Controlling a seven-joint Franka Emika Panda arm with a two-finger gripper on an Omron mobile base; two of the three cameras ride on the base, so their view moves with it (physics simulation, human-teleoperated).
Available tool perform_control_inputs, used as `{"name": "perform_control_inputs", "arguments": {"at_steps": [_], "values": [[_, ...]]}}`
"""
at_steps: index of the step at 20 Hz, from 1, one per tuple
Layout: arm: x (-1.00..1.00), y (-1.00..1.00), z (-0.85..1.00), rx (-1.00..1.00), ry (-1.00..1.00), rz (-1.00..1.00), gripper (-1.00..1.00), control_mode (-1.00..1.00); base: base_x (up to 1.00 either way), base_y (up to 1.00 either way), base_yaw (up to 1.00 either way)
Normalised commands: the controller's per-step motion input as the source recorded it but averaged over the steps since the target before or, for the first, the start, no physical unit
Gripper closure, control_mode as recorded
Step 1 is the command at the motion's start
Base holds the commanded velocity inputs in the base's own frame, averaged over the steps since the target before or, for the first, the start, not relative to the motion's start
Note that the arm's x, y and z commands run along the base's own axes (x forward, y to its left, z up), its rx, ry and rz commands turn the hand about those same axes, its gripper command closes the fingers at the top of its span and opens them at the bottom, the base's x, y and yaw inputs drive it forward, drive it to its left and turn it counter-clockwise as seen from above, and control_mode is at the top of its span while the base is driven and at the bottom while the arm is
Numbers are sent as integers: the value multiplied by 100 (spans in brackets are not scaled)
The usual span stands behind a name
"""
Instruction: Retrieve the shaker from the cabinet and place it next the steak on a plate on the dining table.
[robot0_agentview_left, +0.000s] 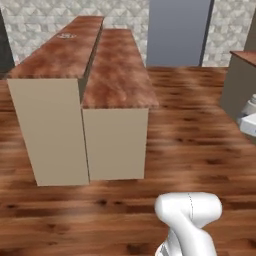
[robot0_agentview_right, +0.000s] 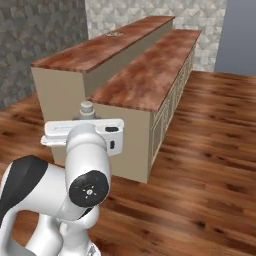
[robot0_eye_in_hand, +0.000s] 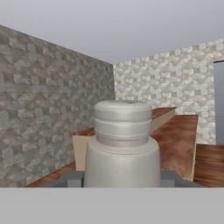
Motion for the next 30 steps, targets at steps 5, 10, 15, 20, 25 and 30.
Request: {"name": "perform_control_inputs", "arguments": {"at_steps": [5,10,15,20,25,30], "values": [[0,0,0,0,0,0,100,100,-42,100,-26],[0,0,0,0,0,0,100,100,-42,100,-24],[0,0,0,0,0,0,100,100,-4,100,-29],[0,0,0,0,0,0,100,100,12,100,-31],[0,0,0,0,0,0,100,100,24,100,-31],[0,0,0,0,0,0,100,100,24,100,-30]]}}
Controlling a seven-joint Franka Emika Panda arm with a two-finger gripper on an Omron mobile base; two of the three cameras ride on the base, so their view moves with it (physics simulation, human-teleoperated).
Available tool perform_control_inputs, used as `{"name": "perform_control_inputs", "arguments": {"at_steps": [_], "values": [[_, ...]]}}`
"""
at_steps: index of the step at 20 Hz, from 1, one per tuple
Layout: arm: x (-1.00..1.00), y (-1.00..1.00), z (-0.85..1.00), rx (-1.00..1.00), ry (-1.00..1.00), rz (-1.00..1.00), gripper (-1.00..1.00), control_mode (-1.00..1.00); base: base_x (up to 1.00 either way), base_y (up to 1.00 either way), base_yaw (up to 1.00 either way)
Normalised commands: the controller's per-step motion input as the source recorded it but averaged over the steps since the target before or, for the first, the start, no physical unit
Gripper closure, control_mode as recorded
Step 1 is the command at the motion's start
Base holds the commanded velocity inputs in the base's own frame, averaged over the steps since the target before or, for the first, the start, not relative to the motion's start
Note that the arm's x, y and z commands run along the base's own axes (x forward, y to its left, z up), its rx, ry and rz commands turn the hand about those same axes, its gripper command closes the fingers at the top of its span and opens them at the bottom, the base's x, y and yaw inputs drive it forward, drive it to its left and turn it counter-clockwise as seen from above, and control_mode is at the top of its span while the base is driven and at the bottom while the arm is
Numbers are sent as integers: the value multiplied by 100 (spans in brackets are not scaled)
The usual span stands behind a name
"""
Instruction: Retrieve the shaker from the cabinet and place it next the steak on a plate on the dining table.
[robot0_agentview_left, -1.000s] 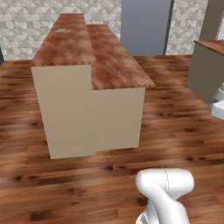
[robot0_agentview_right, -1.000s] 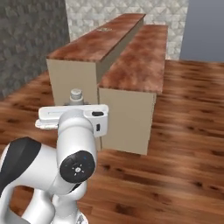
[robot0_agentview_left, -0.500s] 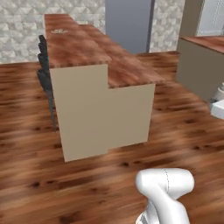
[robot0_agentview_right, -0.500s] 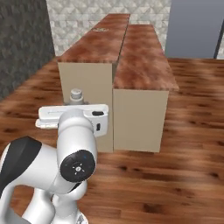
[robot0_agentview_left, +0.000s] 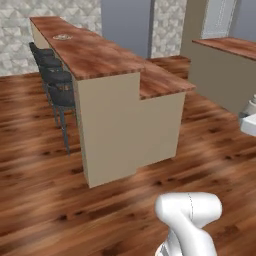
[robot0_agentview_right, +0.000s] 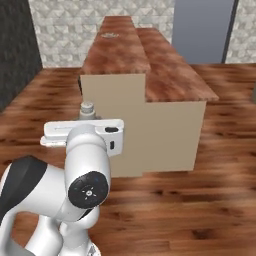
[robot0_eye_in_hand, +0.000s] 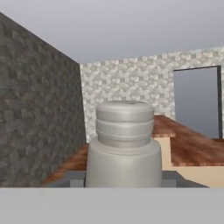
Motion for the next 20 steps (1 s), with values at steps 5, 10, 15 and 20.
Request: {"name": "perform_control_inputs", "arguments": {"at_steps": [5,10,15,20], "values": [[0,0,0,0,0,0,100,100,27,100,-31],[0,0,0,0,0,0,100,100,28,100,-31],[0,0,0,0,0,0,100,100,30,100,-30],[0,0,0,0,0,0,100,100,30,100,-31]]}}
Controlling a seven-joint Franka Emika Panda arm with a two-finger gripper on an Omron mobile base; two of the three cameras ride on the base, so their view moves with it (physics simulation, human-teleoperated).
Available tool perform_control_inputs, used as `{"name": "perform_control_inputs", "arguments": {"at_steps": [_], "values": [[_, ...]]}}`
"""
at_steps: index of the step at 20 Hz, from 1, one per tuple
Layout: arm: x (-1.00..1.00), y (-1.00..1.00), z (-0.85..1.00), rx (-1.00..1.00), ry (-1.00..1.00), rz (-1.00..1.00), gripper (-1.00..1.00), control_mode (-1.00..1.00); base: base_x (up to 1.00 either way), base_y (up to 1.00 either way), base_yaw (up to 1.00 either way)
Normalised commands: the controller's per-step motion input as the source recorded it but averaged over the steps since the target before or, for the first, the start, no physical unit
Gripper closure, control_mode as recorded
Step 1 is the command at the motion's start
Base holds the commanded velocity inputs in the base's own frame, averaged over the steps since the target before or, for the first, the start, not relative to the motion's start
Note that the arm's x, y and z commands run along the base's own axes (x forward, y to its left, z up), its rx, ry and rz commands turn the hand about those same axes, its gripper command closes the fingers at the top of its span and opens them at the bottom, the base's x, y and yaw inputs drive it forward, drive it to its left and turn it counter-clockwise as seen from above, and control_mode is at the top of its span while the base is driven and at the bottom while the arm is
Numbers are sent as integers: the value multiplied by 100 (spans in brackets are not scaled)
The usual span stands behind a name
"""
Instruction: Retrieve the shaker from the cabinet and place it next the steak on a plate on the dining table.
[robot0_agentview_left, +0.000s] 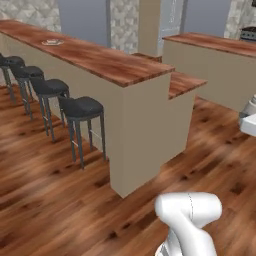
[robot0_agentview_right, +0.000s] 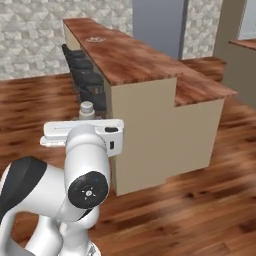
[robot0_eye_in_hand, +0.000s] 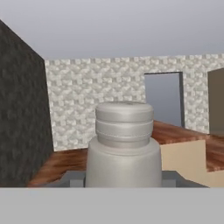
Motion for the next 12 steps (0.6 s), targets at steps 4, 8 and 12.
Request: {"name": "perform_control_inputs", "arguments": {"at_steps": [4,8,12], "values": [[0,0,0,0,0,0,100,100,31,100,-31],[0,0,0,0,0,0,100,100,36,100,-34],[0,0,0,0,0,0,100,100,42,100,-34]]}}
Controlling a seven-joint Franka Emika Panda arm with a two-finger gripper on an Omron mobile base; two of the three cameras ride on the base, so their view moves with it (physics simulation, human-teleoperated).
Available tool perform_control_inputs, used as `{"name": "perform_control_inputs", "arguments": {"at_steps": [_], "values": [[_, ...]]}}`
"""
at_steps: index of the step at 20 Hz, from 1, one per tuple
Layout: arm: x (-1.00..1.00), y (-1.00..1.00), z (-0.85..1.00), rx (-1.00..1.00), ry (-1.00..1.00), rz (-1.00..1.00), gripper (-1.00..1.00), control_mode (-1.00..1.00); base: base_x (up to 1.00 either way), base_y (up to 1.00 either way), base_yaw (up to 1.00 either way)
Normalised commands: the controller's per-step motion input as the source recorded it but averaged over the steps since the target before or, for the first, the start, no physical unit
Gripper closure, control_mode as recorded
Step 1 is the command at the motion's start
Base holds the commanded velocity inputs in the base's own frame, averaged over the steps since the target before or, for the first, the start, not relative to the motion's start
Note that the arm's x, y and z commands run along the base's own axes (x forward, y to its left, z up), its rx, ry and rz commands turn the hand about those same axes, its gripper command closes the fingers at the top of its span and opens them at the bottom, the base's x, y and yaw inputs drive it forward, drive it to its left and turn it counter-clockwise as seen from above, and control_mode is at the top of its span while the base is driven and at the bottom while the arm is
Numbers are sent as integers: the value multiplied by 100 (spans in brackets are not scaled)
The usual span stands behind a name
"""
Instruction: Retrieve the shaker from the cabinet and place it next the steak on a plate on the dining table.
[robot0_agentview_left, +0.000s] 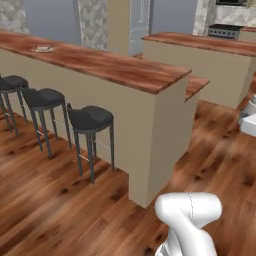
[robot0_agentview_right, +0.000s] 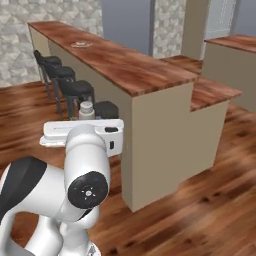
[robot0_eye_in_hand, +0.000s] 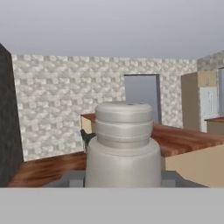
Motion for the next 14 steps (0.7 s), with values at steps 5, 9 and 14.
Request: {"name": "perform_control_inputs", "arguments": {"at_steps": [5,9,14], "values": [[0,0,0,0,0,0,100,100,42,100,-33],[0,0,0,0,0,0,100,100,42,100,-32],[0,0,0,0,0,0,100,100,41,100,-32]]}}
